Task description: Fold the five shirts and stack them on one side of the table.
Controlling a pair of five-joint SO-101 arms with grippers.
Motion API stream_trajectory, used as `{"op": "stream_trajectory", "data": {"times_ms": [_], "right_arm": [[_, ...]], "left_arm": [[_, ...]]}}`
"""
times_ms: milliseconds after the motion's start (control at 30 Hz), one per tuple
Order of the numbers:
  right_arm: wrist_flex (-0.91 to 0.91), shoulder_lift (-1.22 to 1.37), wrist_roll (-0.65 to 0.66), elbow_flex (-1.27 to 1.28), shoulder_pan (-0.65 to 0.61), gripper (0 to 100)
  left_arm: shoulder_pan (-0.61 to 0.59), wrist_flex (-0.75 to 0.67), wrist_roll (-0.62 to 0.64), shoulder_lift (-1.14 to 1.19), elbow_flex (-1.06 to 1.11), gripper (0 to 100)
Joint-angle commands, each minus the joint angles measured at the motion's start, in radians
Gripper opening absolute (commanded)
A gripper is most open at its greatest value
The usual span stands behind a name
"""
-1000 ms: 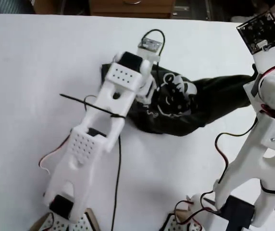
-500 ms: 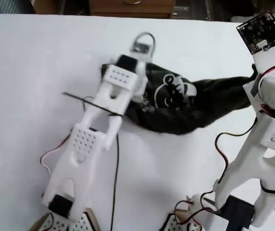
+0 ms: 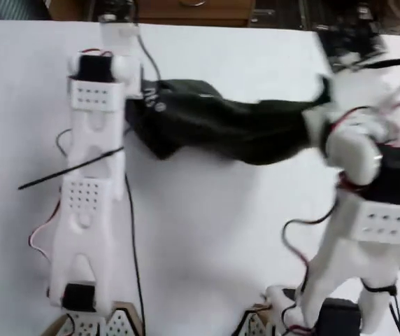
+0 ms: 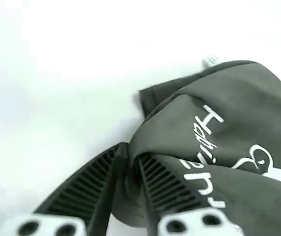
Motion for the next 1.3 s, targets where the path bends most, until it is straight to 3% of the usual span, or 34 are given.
{"op": "stream_trajectory", "data": {"times_ms": [0,133,300,467,700,867,967,1267], "right_arm": [[-0.050,-0.018,-0.117,-0.002,-0.194,1.9],[-0.148,0.010,-0.137,-0.011,-0.294,1.9],[-0.160,0.022,-0.100,0.005,-0.269,1.9],[-0.188,0.081,-0.020,0.097,-0.183,1.9],[-0.300,0.194,0.014,0.304,-0.202,1.9],[-0.384,0.263,0.015,0.362,-0.193,1.9],[-0.437,0.302,0.015,0.362,-0.153,1.9],[-0.723,0.430,0.057,0.334,-0.002,1.9]], "left_arm": [[-0.115,0.015,-0.021,-0.173,-0.047,2],[-0.238,0.017,-0.021,-0.325,-0.045,2],[-0.331,0.017,-0.029,-0.420,-0.044,2],[-0.334,0.017,-0.123,-0.331,0.134,2],[-0.285,0.006,-0.193,-0.081,0.498,3],[-0.281,0.012,-0.330,0.025,0.496,20],[-0.316,0.012,-0.370,-0.005,0.446,27],[-0.315,0.018,-0.542,-0.342,0.395,26]]}}
